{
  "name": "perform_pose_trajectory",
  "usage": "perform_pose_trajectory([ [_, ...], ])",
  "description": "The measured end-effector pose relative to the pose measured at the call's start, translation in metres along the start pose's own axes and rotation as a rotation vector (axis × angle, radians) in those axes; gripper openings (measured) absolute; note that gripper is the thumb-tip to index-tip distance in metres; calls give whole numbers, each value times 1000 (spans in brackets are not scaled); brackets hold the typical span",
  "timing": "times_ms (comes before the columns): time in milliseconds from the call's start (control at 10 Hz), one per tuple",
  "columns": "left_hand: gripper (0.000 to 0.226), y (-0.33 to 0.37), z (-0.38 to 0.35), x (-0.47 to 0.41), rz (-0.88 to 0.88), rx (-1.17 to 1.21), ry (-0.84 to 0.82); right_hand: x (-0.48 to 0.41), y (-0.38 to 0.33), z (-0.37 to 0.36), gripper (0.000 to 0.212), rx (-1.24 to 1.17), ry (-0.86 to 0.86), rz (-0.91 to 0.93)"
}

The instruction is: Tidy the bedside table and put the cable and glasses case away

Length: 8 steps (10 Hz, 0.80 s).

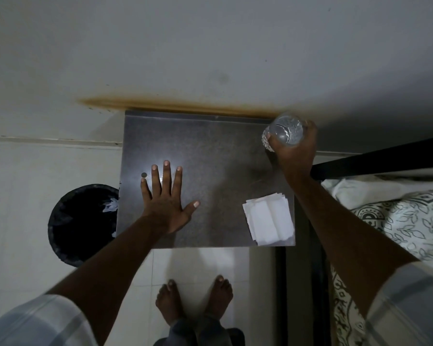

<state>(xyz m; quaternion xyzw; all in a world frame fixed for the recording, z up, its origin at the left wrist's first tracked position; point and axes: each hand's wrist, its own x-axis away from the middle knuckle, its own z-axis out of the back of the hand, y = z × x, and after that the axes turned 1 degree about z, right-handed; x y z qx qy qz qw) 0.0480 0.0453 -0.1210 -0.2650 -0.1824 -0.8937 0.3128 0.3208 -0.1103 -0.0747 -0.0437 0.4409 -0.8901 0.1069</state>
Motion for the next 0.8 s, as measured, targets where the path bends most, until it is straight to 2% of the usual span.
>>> perform_pose_trajectory([
  [200, 100, 1, 0, -1, -1, -4, -11, 4, 5, 6, 95, -85, -83, -24],
  [300, 101, 0, 0, -1, -6, 1, -18, 20, 9, 10, 94, -40, -63, -76],
  [400, 102, -1, 0, -3, -7, -7, -34, 74, 26, 28, 77, 126, -33, -260],
  [500, 100, 0, -1, 2, -20, -5, 4, 121, 40, 45, 59, 147, -75, -193],
  [600, 86, 5, 2, 16, -73, 74, 92, 175, 52, 70, 52, 320, -175, -100],
  [800, 69, 15, 5, 74, -134, 49, 203, 222, 34, 101, 53, 471, -330, 9],
])
